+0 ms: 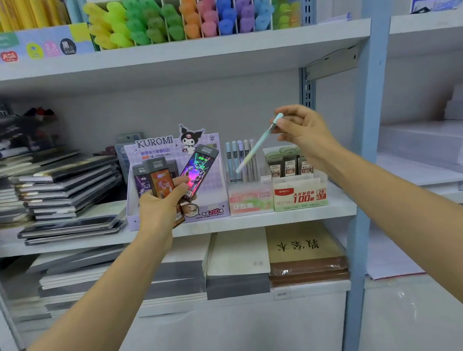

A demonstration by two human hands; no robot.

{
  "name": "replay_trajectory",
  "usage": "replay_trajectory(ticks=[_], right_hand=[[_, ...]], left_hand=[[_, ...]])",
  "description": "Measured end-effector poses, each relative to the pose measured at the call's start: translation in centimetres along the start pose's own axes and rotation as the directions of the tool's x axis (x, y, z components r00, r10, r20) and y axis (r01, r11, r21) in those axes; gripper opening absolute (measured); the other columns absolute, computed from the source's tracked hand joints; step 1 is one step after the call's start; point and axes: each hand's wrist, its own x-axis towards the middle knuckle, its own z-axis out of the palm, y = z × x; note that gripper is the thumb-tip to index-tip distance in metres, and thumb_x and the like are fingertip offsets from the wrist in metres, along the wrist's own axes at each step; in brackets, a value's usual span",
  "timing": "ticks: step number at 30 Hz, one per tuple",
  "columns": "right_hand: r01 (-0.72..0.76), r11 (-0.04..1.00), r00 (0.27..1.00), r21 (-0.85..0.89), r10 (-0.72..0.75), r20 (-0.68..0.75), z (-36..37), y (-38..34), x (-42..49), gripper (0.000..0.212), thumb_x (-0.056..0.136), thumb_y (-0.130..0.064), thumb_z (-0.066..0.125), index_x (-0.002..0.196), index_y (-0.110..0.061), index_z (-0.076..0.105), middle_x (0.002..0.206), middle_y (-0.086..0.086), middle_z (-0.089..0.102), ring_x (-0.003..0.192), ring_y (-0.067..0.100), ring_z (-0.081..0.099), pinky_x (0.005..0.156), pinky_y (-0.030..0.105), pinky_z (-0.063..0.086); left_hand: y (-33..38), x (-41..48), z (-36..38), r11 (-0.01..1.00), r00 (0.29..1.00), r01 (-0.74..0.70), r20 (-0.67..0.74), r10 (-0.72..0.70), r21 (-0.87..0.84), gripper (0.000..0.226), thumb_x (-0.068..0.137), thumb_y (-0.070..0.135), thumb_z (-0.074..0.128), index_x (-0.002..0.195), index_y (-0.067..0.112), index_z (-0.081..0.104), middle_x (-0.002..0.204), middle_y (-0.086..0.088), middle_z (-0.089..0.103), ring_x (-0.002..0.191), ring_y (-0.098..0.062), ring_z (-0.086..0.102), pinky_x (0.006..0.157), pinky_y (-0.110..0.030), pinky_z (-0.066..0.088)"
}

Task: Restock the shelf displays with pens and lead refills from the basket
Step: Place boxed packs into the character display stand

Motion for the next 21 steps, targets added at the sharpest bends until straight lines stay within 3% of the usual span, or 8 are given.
replay_trajectory(ticks=[3,8,13,21], right_hand=[[0.005,0.990,0.989,-0.141,-0.025,-0.145,0.5,0.6,1.1,0.016,0.093,0.000,0.057,0.105,-0.010,0.062,0.104,0.013,0.068,0.087,0.018,0.070,0.071,0.023,0.057],[0.044,0.900,0.995,-0.434,-0.079,-0.063,2.6,2.0,1.9,0.013,0.093,-0.004,0.059,0.105,-0.009,0.062,0.105,0.010,0.066,0.091,0.020,0.068,0.070,0.022,0.057],[0.076,0.851,0.996,-0.520,-0.040,0.080,4.2,3.2,2.6,0.012,0.092,-0.004,0.060,0.105,-0.003,0.062,0.096,0.012,0.070,0.089,0.023,0.069,0.075,0.026,0.058],[0.154,0.813,0.986,-0.562,-0.089,0.142,5.2,3.6,4.2,0.009,0.090,-0.002,0.063,0.099,-0.002,0.062,0.090,0.018,0.070,0.082,0.027,0.071,0.077,0.032,0.060]], left_hand=[[0.0,0.2,0.0,0.999,1.000,-0.014,-0.019,0.013,-0.031,0.019,0.087,-0.001,0.065,0.083,0.016,0.071,0.068,0.005,0.073,0.046,-0.007,0.060,0.043,-0.018,0.049],[-0.1,0.6,0.2,0.998,0.999,-0.045,-0.025,0.044,-0.043,0.020,0.087,-0.005,0.063,0.084,0.014,0.068,0.066,0.004,0.070,0.051,-0.009,0.063,0.045,-0.018,0.048],[-0.4,1.0,0.3,0.998,1.000,-0.031,-0.007,0.031,-0.055,0.022,0.087,-0.007,0.062,0.084,0.015,0.067,0.064,0.004,0.070,0.054,-0.009,0.065,0.044,-0.018,0.048],[-0.9,1.5,0.2,0.998,1.000,-0.012,0.001,0.012,-0.056,0.021,0.086,-0.005,0.063,0.085,0.015,0.068,0.067,0.002,0.072,0.053,-0.010,0.064,0.045,-0.019,0.048]])
